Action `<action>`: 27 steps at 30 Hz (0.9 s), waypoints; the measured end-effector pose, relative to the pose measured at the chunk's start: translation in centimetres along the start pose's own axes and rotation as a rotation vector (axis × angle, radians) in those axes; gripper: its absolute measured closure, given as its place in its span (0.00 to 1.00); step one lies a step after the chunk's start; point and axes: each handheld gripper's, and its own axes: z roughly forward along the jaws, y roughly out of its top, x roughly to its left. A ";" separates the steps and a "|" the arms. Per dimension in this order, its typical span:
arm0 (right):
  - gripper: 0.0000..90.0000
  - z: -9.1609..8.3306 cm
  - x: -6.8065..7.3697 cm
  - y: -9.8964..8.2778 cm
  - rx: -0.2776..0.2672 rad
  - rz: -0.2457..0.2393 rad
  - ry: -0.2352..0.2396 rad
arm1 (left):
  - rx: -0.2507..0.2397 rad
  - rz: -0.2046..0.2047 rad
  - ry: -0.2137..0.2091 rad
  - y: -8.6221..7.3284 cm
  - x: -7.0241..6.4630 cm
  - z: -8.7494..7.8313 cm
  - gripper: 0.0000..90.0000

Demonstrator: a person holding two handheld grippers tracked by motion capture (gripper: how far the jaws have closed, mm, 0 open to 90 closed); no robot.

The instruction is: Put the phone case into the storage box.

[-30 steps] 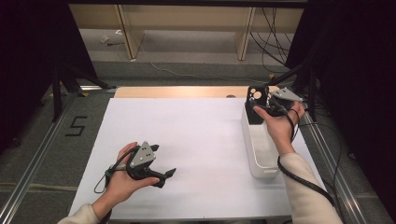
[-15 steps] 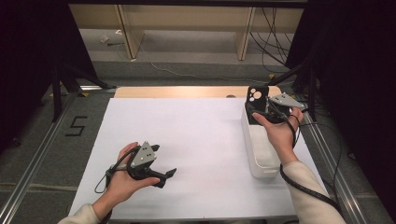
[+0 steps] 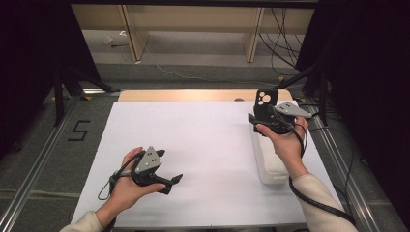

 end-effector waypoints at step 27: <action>0.19 -3.6 2.5 -1.1 -0.026 -0.045 0.179 | -0.007 -0.003 0.005 0.1 0.1 -0.2 0.01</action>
